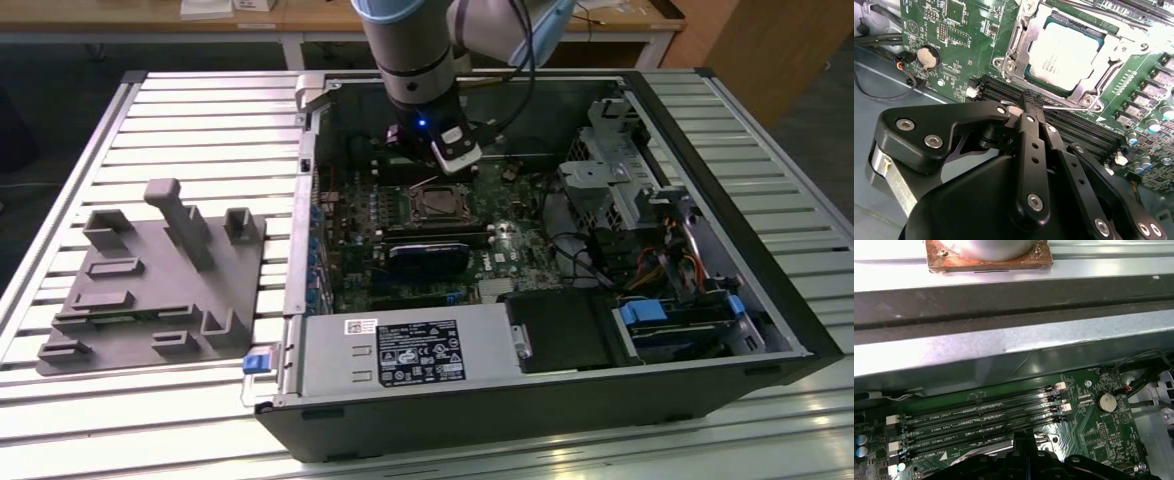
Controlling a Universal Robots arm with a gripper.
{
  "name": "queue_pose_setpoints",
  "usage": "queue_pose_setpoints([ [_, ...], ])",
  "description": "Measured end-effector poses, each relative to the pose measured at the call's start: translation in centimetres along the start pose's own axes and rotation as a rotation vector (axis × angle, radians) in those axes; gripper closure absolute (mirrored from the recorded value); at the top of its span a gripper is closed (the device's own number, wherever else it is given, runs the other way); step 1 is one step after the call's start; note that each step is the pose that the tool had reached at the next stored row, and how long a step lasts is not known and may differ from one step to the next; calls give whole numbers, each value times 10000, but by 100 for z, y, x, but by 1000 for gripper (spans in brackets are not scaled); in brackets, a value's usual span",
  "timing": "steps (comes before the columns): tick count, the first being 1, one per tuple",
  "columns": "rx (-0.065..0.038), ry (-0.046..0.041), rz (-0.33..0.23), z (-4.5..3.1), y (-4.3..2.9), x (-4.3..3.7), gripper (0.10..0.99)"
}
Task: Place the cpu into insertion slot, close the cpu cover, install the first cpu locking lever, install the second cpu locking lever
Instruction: 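Install the first cpu locking lever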
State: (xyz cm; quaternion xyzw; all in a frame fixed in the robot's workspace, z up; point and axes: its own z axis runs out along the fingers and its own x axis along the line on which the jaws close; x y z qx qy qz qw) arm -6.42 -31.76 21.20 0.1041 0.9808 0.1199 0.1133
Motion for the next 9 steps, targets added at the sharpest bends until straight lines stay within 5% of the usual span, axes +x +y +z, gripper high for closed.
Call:
queue_pose_setpoints([
  [9, 105, -128, 455, 27, 47, 16, 980],
])
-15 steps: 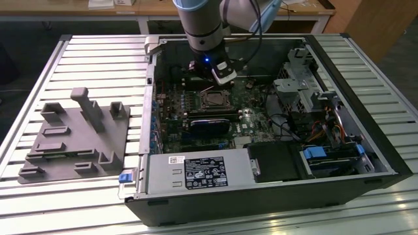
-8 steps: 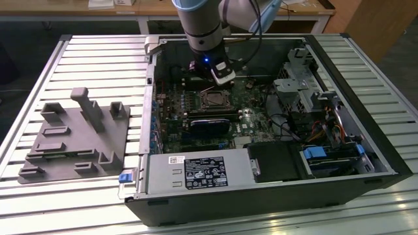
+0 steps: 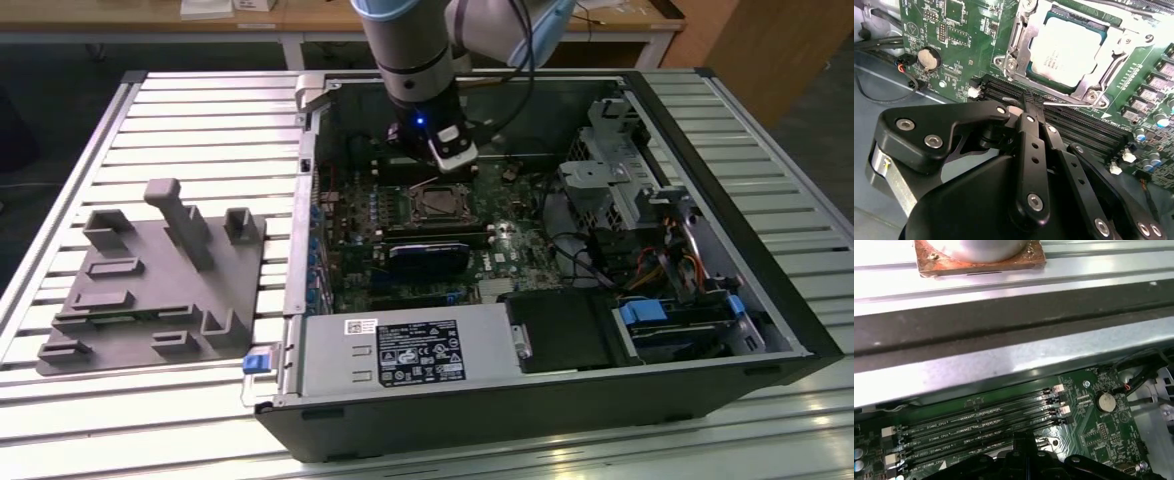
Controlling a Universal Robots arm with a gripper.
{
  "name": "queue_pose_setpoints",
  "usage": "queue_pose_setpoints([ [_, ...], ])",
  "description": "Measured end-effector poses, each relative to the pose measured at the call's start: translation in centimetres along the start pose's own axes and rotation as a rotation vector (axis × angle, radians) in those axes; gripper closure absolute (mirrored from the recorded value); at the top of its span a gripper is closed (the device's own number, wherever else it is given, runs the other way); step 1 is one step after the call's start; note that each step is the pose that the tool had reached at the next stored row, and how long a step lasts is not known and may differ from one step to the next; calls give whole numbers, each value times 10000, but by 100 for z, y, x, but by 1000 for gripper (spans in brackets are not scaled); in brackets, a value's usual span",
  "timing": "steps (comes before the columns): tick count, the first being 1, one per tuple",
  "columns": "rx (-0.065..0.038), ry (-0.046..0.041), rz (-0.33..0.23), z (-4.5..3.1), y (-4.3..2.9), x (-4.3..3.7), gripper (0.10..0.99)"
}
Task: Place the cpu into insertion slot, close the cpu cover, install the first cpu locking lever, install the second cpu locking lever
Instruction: 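Install the first cpu locking lever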
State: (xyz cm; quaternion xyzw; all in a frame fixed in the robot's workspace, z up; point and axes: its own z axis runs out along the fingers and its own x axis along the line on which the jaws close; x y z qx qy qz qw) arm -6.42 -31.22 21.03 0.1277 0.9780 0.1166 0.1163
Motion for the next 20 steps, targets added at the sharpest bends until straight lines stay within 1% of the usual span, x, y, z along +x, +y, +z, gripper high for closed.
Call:
queue_pose_setpoints([
  [3, 77, -91, 330, 9, -1, 2, 980],
  [5, 111, -131, 480, 15, 5, 5, 980],
  [15, 183, -230, 840, 44, 74, 51, 980],
  [20, 241, -305, 1112, 60, 86, 74, 980],
])
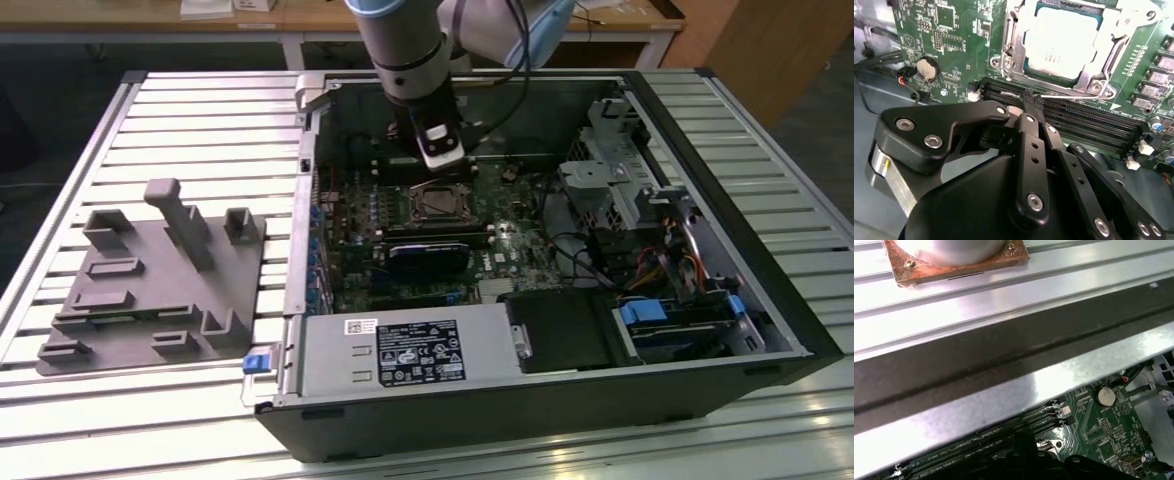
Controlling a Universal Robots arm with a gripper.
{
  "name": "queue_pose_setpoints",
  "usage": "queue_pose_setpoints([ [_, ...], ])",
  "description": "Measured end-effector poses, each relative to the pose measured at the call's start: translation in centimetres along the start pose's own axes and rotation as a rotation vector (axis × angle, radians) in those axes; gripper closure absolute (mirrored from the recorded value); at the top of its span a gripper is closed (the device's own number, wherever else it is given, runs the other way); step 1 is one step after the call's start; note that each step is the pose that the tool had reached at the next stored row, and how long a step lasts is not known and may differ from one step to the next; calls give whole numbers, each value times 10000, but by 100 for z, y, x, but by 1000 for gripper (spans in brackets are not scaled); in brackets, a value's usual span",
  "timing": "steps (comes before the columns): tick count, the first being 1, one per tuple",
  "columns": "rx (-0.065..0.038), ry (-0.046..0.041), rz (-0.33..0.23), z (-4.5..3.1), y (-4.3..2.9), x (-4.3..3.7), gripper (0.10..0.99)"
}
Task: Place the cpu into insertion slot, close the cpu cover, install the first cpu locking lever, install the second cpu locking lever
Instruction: 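Install the first cpu locking lever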
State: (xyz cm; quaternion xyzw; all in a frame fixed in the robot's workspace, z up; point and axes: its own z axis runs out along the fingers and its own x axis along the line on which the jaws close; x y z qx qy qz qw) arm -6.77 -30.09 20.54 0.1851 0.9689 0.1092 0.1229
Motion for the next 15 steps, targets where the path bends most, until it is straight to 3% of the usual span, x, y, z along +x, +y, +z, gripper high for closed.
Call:
queue_pose_setpoints([
  [7, 134, -173, 635, 23, -6, 17, 980],
  [15, 220, -286, 1053, 49, 22, 54, 980],
])
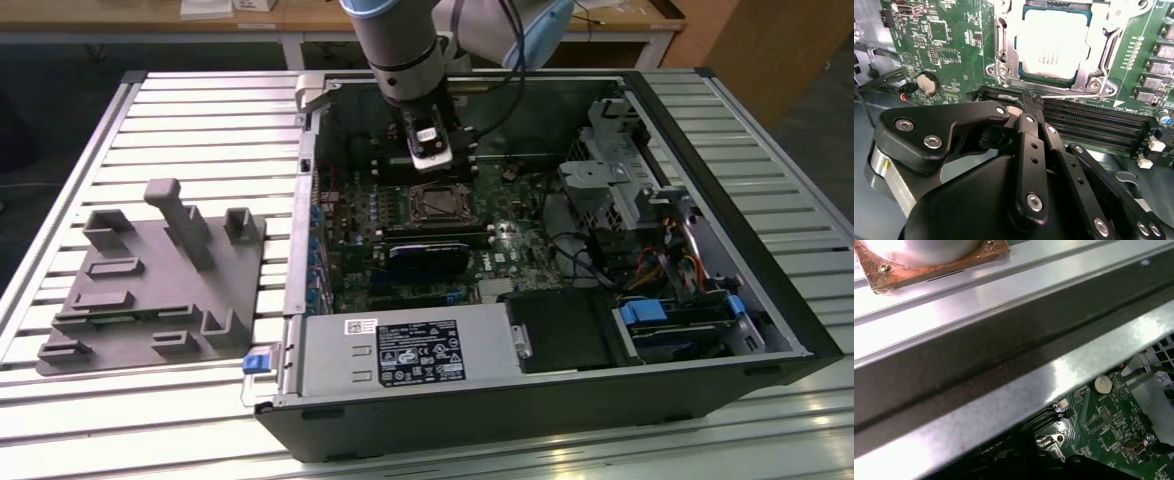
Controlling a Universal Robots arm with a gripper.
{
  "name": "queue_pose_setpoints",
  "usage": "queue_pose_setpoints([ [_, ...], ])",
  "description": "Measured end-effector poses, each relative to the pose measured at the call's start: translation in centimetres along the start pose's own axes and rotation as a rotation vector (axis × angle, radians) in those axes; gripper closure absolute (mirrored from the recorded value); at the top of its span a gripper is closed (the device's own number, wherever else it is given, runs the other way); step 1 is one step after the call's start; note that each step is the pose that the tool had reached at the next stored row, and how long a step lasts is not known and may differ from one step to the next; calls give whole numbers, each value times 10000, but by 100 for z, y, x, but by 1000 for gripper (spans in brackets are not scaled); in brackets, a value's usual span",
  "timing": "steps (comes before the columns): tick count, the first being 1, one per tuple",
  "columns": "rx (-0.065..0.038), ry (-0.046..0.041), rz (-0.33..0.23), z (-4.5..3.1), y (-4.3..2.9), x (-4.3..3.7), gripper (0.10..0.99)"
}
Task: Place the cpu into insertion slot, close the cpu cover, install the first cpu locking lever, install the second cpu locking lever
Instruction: 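Install the first cpu locking lever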
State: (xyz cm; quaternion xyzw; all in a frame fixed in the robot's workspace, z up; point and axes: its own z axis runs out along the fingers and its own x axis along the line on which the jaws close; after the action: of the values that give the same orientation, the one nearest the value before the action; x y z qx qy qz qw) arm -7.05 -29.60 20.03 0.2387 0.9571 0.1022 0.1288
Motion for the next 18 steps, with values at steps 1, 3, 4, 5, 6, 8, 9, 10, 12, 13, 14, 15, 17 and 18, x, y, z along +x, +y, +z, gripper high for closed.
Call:
queue_pose_setpoints([
  [1, 9, -12, 44, 3, 4, 6, 980],
  [3, 28, -35, 128, 7, 12, 18, 980],
  [4, 37, -46, 168, 9, 16, 23, 980],
  [5, 42, -56, 205, 12, 17, 25, 980],
  [6, 50, -66, 242, 14, 17, 26, 980],
  [8, 68, -87, 318, 20, 16, 28, 980],
  [9, 77, -96, 347, 23, 15, 29, 980],
  [10, 88, -104, 365, 25, 14, 29, 980],
  [12, 111, -119, 375, 27, 14, 29, 980],
  [13, 120, -126, 376, 28, 13, 30, 980],
  [14, 129, -130, 375, 29, 13, 30, 980],
  [15, 135, -133, 373, 30, 13, 30, 980],
  [17, 138, -136, 372, 34, 13, 30, 980],
  [18, 138, -136, 373, 36, 14, 29, 980],
])
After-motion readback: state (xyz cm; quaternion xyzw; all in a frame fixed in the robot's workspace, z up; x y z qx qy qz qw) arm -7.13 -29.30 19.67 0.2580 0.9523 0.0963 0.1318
